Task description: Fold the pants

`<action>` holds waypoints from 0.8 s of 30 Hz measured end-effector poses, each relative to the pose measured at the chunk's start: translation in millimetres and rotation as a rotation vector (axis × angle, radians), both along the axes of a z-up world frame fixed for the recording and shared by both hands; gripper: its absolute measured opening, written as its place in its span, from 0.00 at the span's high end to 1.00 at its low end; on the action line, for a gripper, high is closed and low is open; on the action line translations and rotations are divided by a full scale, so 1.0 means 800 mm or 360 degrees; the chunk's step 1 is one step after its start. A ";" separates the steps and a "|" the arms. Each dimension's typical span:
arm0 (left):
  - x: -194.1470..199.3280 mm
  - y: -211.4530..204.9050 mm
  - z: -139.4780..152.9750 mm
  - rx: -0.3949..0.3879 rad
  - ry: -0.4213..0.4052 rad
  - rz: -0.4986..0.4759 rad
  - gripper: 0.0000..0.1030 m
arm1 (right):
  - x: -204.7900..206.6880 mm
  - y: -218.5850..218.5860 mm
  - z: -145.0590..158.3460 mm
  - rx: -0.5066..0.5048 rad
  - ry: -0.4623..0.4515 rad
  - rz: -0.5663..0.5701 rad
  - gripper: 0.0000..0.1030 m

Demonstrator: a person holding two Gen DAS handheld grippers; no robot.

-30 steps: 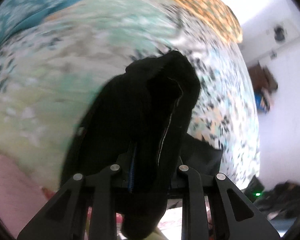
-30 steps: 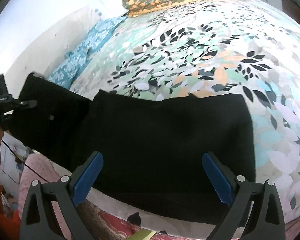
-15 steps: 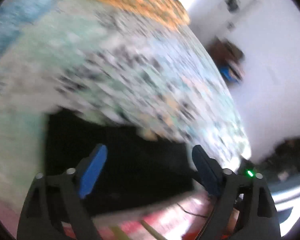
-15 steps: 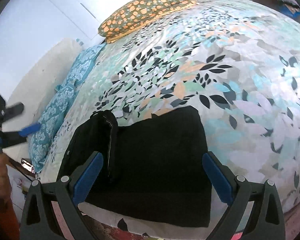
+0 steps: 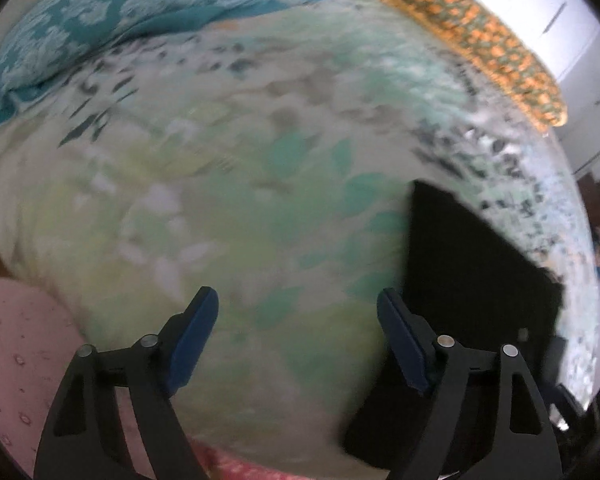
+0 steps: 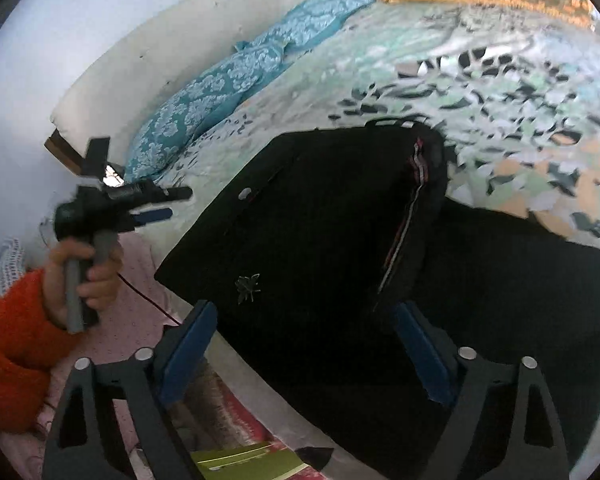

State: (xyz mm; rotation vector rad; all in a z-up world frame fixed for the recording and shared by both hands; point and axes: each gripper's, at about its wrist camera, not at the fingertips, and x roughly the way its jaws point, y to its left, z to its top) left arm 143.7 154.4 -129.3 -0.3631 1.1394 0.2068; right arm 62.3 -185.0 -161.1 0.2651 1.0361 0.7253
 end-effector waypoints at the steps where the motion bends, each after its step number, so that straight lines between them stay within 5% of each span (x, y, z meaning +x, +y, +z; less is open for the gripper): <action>1: -0.001 0.003 0.001 -0.0033 -0.0012 0.0012 0.21 | -0.002 0.003 -0.003 -0.0005 0.0014 0.0015 0.16; 5: 0.009 0.002 -0.002 -0.0034 -0.0045 0.0015 0.20 | -0.006 0.008 -0.022 -0.0037 0.0084 0.0046 0.16; 11: 0.015 -0.019 -0.015 -0.0011 0.0024 -0.0057 0.20 | -0.012 -0.007 -0.010 0.0289 0.0142 0.0088 0.16; 14: 0.018 -0.023 -0.017 0.0017 0.0031 -0.0067 0.20 | 0.000 -0.003 -0.017 0.0218 0.0184 0.0083 0.18; 16: 0.019 -0.021 -0.019 0.0013 0.0041 -0.0059 0.20 | 0.011 0.011 -0.026 0.0117 0.0236 0.0113 0.26; 18: 0.018 -0.018 -0.023 0.0001 0.0061 -0.0042 0.20 | 0.019 0.015 -0.029 0.0077 0.0258 0.0156 0.52; 21: 0.017 -0.011 -0.027 -0.0014 0.0082 -0.0009 0.20 | 0.022 0.017 -0.019 0.0070 0.0256 0.0174 0.77; 24: 0.015 -0.001 -0.027 -0.0061 0.0079 0.0038 0.20 | 0.012 0.019 0.018 0.0071 0.0180 0.0154 0.81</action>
